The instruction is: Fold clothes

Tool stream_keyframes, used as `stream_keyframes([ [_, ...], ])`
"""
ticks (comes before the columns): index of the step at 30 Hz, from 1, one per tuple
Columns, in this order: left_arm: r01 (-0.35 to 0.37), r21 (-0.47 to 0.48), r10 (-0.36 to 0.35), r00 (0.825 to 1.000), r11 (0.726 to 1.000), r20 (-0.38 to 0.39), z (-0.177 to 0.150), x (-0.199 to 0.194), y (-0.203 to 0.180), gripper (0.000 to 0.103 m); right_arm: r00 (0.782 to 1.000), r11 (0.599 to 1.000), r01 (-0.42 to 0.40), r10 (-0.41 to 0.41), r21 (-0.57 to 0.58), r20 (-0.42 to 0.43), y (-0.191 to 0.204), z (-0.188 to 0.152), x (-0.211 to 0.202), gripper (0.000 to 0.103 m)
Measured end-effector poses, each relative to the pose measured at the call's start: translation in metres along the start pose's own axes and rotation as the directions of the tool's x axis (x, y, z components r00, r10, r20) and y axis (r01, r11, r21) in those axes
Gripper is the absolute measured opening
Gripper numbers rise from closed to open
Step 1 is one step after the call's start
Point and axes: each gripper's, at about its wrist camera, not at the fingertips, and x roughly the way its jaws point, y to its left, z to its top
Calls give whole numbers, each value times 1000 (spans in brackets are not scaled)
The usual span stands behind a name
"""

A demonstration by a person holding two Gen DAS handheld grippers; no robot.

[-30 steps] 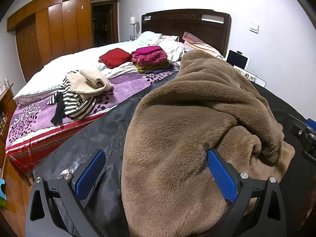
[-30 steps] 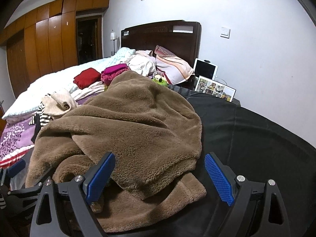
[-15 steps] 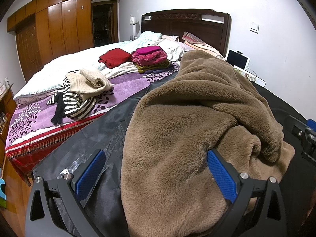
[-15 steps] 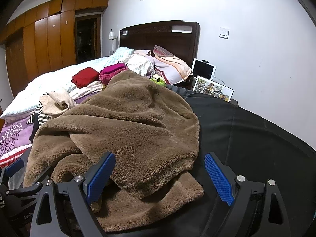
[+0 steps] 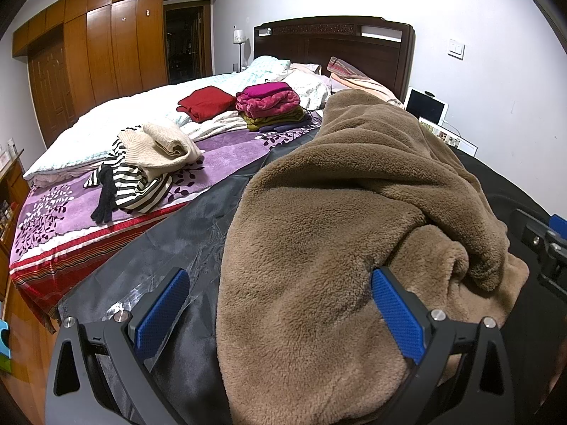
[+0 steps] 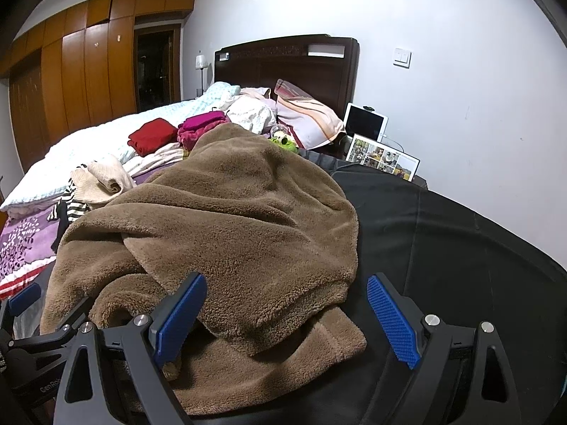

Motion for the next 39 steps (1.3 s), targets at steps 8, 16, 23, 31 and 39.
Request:
stream_keyframes([
  [8, 1, -1, -1, 1000, 1000, -1, 0, 0, 1, 102, 1000, 1000, 3, -3, 2, -2, -1, 0, 0, 94],
  [16, 3, -2, -3, 1000, 1000, -2, -1, 1, 1, 102, 1000, 1000, 3, -3, 1, -6, 0, 0, 1, 94],
  [23, 1, 0, -1, 1000, 1000, -2, -1, -1, 0, 102, 1000, 1000, 4, -4, 4, -8, -1, 0, 2, 94],
  [31, 4, 11, -4, 1000, 1000, 8, 1, -8, -2, 102, 1000, 1000, 4, -4, 4, -10, -1, -1, 3, 94],
  [39, 14, 26, -15, 1000, 1000, 15, 0, -15, -4, 102, 997, 1000, -22, 23, 12, -77, -1, -8, 23, 94],
])
